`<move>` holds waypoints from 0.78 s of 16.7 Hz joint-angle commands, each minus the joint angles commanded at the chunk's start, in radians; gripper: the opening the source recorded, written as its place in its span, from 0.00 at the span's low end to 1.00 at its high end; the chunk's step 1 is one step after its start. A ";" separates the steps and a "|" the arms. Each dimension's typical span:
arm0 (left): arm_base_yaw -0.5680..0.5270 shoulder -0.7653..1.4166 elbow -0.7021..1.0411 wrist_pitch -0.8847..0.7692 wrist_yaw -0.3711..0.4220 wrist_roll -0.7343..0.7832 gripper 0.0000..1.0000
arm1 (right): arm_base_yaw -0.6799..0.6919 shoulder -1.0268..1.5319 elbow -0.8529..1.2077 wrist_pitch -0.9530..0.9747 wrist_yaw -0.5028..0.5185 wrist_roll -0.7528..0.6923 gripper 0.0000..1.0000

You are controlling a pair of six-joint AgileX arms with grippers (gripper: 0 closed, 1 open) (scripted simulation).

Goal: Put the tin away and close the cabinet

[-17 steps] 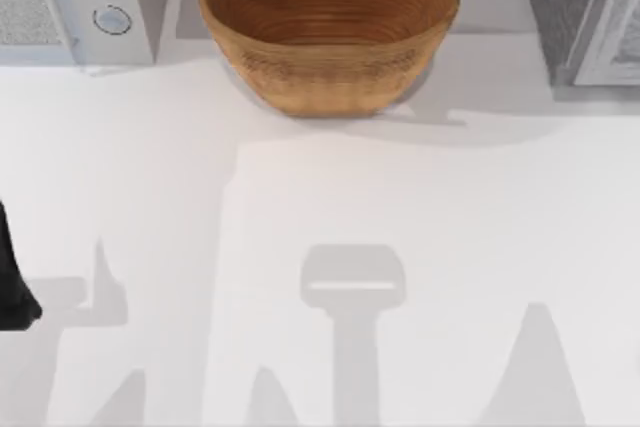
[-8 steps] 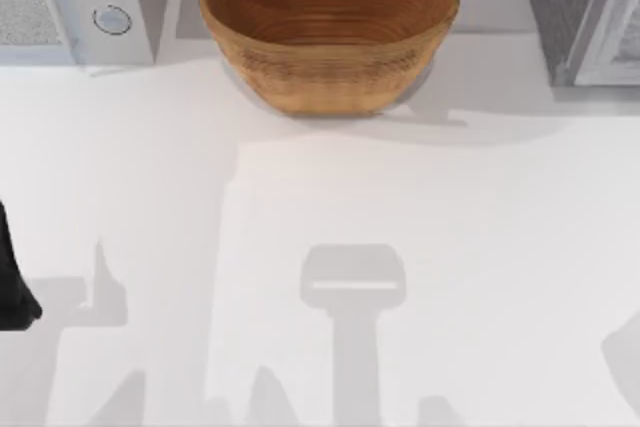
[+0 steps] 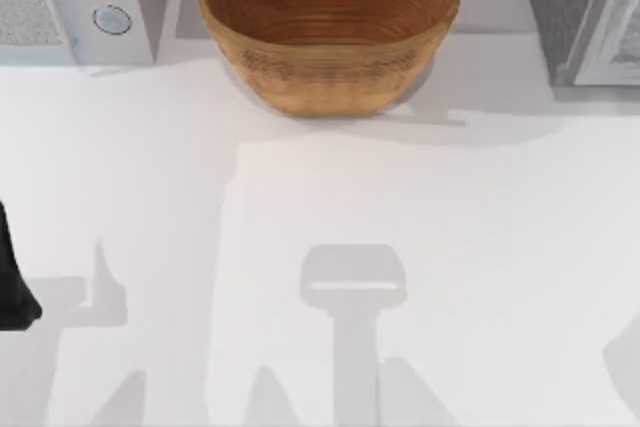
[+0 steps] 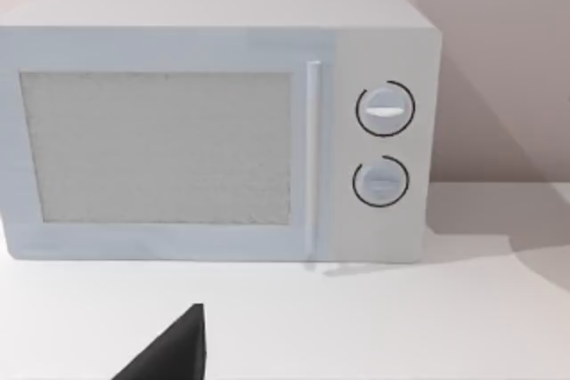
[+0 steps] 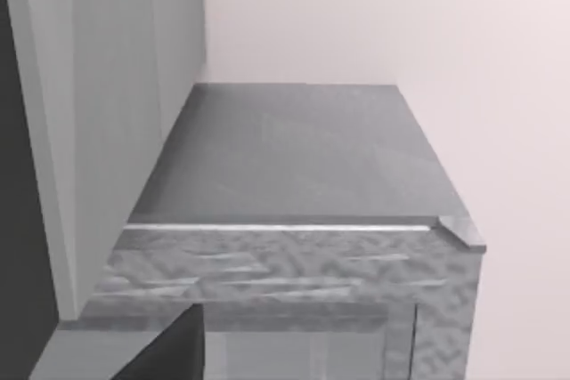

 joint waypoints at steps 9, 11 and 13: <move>0.000 0.000 0.000 0.000 0.000 0.000 1.00 | 0.675 0.008 0.012 -0.038 0.673 0.003 1.00; 0.000 0.000 0.000 0.000 0.000 0.000 1.00 | 0.856 0.002 0.003 -0.046 0.854 0.003 1.00; 0.000 0.000 0.000 0.000 0.000 0.000 1.00 | 1.026 -0.008 -0.008 -0.052 1.024 0.002 1.00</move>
